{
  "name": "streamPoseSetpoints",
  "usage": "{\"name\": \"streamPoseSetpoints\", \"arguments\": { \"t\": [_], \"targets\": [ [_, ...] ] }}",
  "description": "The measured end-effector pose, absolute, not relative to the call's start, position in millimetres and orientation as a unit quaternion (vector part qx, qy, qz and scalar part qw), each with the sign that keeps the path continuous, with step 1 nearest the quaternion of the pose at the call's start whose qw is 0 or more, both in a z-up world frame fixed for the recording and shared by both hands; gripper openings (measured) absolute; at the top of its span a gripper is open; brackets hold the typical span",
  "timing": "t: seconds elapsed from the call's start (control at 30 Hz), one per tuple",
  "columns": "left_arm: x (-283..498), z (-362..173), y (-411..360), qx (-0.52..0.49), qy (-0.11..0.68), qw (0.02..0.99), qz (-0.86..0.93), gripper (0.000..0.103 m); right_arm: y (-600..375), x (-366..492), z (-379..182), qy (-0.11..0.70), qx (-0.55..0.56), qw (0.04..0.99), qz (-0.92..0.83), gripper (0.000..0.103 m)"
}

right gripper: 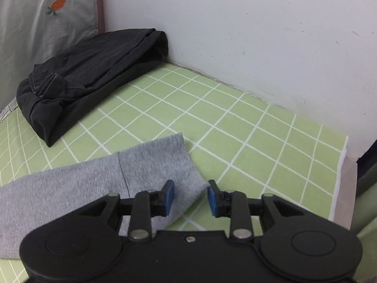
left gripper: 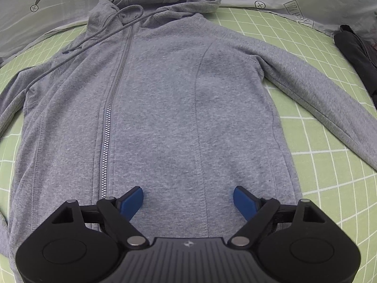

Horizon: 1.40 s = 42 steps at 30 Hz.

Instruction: Fold clothes

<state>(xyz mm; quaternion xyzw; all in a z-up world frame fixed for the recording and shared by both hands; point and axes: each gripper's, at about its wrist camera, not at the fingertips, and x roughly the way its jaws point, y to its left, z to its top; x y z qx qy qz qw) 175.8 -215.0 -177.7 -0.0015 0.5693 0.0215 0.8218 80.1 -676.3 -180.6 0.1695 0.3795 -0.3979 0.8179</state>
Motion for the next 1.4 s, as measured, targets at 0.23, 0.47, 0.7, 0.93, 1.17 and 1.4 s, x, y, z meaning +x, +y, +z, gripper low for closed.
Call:
{"name": "streamPoseSetpoints", "arguments": {
  "t": [0.23, 0.47, 0.7, 0.93, 1.17, 1.4],
  "targets": [
    [176.5, -179.8, -213.9, -0.006, 0.572, 0.819, 0.032, 0.094, -641.6, 127.5, -168.7, 0.365, 0.085, 0.881, -0.289, 0.066],
    [180.7, -181.3, -207.6, -0.014, 0.58, 0.813, 0.038, 0.103, -582.8, 201.6, -188.9, 0.4, 0.092, 0.9, -0.149, 0.068],
    [194.8, -172.0, -190.4, -0.023, 0.575, 0.816, 0.057, 0.102, -509.7, 265.6, -195.6, 0.401, 0.085, 0.911, -0.038, 0.046],
    [220.9, -166.0, -161.1, -0.017, 0.568, 0.816, 0.105, 0.102, -443.7, 321.8, -191.5, 0.401, 0.103, 0.908, 0.061, 0.043],
    [223.8, -166.9, -133.4, -0.05, 0.576, 0.808, 0.11, 0.102, -387.8, 343.3, -189.4, 0.418, 0.173, 0.881, 0.135, 0.038],
    [216.4, -167.0, -123.3, -0.044, 0.58, 0.808, 0.087, 0.102, -358.5, 326.5, -189.9, 0.426, 0.198, 0.869, 0.157, 0.007]
  ]
}}
